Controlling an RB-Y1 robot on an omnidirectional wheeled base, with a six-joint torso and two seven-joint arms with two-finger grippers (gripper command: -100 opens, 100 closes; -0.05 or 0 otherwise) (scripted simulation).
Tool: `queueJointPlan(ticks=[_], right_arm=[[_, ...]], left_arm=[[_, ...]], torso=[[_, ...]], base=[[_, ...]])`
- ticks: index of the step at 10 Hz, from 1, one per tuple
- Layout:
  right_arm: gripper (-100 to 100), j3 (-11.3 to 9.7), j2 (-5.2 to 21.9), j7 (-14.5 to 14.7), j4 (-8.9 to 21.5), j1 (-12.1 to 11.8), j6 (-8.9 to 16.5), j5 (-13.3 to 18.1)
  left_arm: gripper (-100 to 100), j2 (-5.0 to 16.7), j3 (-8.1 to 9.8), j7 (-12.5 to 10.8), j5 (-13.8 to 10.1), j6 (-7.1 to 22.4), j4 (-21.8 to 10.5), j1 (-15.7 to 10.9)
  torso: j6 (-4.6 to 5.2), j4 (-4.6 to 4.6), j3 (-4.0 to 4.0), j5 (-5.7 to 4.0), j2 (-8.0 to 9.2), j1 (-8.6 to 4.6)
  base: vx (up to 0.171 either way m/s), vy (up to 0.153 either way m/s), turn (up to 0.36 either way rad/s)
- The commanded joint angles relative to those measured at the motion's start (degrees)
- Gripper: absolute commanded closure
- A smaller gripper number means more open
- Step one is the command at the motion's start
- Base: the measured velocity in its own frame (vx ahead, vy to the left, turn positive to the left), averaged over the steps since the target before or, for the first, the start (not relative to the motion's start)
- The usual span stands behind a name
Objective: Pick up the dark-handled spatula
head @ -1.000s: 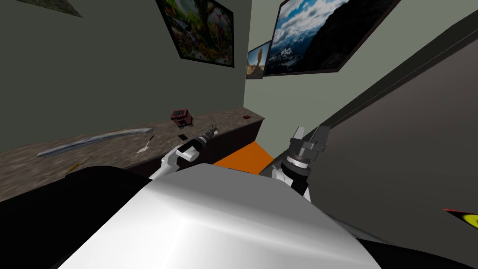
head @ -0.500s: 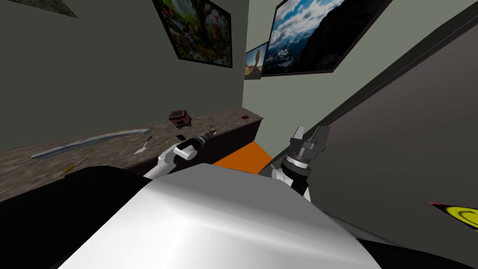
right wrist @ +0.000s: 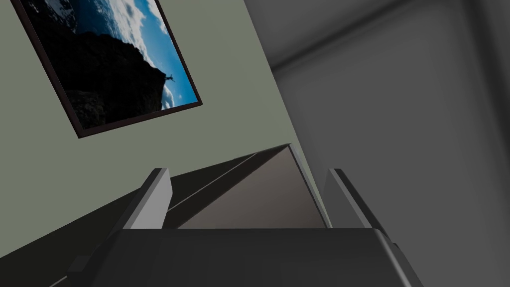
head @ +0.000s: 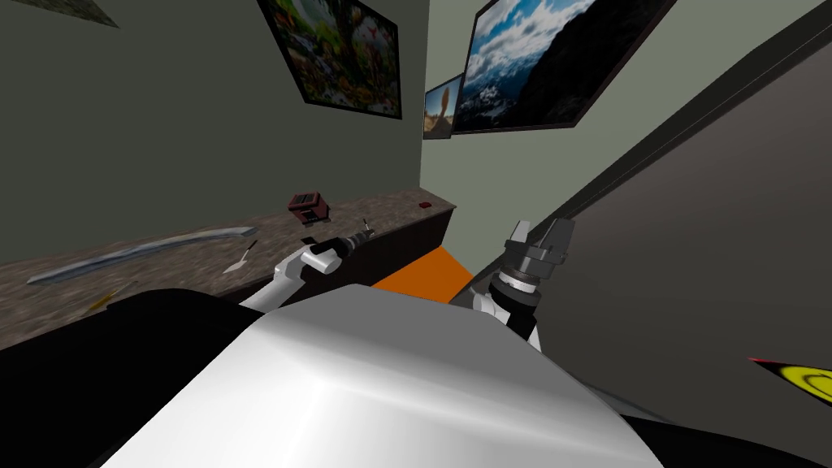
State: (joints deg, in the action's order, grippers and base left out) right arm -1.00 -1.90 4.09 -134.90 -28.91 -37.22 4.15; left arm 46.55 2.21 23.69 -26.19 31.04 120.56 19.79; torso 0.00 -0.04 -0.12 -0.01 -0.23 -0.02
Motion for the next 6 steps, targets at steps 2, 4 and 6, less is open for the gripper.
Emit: queueJointPlan(ticks=[2,4,6], right_arm=[[0,0.0,0.0,0.0,0.0,0.0,0.0,0.0],[0,0.0,0.0,0.0,0.0,0.0,0.0,0.0],[0,0.0,0.0,0.0,0.0,0.0,0.0,0.0]], left_arm=[[-100,2.36,0.4,1.16,-2.23,4.62,-1.81,-0.65],[-100,3.42,0.54,1.89,-3.37,7.61,-2.85,-1.18],[-100,4.35,0.68,2.61,-4.5,10.67,-3.88,-1.7]], torso=[[-0.01,0.0,0.0,0.0,0.0,0.0],[-0.01,-0.01,-0.03,0.03,-0.04,0.09],[-0.02,-0.03,-0.06,0.03,-0.09,0.09]], base=[[0.061,-0.005,-0.024],[0.076,0.014,-0.027],[0.092,0.002,-0.024]])
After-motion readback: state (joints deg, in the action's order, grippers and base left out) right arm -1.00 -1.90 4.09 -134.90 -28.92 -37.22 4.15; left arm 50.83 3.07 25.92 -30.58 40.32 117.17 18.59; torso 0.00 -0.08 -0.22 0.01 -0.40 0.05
